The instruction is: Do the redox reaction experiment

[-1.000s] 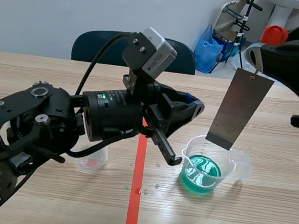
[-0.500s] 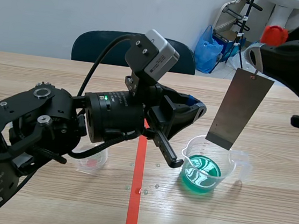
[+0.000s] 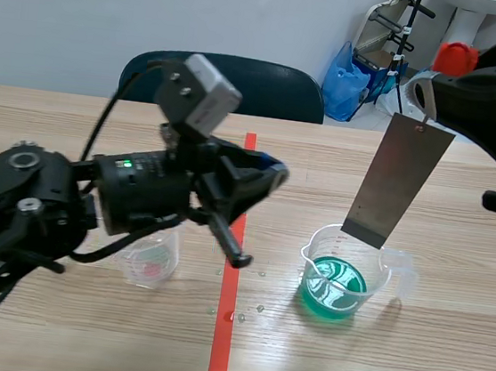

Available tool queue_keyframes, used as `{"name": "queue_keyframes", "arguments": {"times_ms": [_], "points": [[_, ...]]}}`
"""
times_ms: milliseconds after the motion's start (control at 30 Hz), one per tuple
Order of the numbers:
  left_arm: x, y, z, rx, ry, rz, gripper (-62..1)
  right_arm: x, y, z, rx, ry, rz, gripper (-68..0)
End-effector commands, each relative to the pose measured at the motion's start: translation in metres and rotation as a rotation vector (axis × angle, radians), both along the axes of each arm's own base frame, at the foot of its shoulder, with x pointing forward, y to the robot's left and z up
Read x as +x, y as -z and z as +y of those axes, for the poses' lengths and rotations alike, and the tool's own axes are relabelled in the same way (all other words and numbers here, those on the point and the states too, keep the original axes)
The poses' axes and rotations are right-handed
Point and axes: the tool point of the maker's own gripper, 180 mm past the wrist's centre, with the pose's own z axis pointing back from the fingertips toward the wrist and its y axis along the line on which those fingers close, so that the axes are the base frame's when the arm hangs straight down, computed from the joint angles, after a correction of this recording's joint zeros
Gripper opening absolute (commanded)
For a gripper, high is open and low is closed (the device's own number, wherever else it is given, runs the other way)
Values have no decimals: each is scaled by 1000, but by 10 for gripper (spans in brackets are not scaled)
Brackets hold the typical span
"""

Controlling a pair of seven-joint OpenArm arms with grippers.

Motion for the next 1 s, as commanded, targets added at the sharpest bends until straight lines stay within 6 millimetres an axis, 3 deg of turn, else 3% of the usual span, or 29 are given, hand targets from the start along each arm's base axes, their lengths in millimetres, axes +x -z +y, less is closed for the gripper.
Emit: {"name": "queue_keyframes", "arguments": {"times_ms": [0,200,500,767,967], "points": [[1,4,27,7,-51,-3,-568,2,-6,1,14,-2,-21,-669],[-19,9,106,63,-171,-26,-568,2,-6,1,14,-2,-21,-669],[-82,2,201,121,-316,-37,-568,2,-6,1,14,-2,-21,-669],[-162,-3,246,159,-366,11,-568,2,-6,1,14,-2,-21,-669],[-199,-14,267,181,-429,36,-568,2,-6,1,14,-2,-21,-669]]}}
